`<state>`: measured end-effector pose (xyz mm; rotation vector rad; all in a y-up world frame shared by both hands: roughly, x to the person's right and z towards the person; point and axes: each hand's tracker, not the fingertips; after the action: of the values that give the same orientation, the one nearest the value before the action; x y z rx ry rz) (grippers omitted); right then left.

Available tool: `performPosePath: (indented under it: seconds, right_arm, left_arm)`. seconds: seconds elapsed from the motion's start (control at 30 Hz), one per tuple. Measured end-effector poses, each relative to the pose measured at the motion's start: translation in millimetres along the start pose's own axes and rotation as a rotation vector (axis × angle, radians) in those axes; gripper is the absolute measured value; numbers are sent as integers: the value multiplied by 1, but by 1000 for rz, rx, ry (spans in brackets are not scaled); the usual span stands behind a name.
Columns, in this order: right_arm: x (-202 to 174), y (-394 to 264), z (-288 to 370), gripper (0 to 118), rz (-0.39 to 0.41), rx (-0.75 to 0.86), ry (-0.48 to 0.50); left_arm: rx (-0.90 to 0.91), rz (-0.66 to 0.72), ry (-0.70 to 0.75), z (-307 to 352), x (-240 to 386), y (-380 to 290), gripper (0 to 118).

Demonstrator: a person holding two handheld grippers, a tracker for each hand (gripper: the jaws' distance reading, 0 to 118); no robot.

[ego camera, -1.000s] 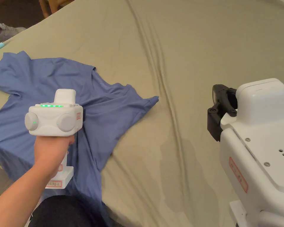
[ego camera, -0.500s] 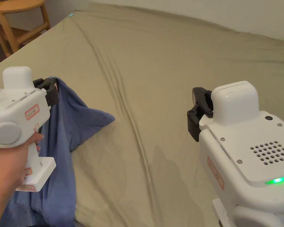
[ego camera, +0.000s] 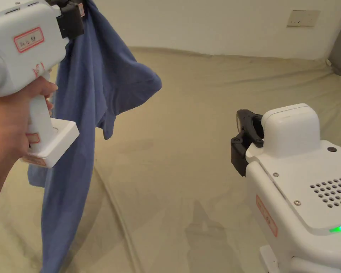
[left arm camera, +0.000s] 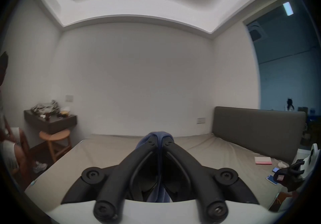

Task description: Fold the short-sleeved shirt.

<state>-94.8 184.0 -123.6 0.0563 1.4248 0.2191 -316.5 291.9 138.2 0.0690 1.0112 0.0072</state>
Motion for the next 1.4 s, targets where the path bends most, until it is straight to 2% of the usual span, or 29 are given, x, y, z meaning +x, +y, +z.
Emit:
performPosePath:
  seconds: [0.13, 0.37, 0.6, 0.77, 0.83, 0.87, 0.97, 1.0, 1.3, 1.33, 1.37, 1.4]
  right_arm:
    - [28, -10, 7, 0, -8, -17, -64]
    - [64, -41, 2, 0, -15, -93, -133]
    - [87, -70, -11, 0, -43, -172, -164]
    - [89, -80, -17, 0, -47, -207, -159]
    - [88, -81, -16, 0, -41, -212, -153]
    - [86, -81, -15, 0, -36, -213, -151]
    - [83, -77, -14, 0, -26, -208, -147]
    - [81, -74, -12, 0, -24, -202, -143]
    - [55, -30, -5, 0, 34, -84, -105]
    - [51, -24, -5, 0, 37, -70, -99]
    - [46, -18, -5, 0, 42, -55, -90]
    - [42, -13, -4, 0, 47, -42, -83]
  left_arm:
    - [-145, -85, -102, -37, 55, -23, 1]
    - [-417, -122, -235, -92, 139, -156, 1]
    - [-868, -246, -228, -114, 178, -338, 1]
    - [-1073, -224, -184, -100, 174, -406, 3]
    - [-964, -157, -181, -86, 167, -393, 8]
    - [-974, -132, -179, -84, 163, -385, 26]
    - [-894, -53, -198, -66, 148, -350, 103]
    - [-836, -58, -180, -57, 143, -332, 110]
    - [-275, -101, 83, 34, 95, -145, 109]
    - [-236, -112, 117, 44, 94, -131, 107]
    - [-228, -140, 166, 53, 97, -117, 95]
    - [-229, -176, 200, 61, 99, -109, 89]
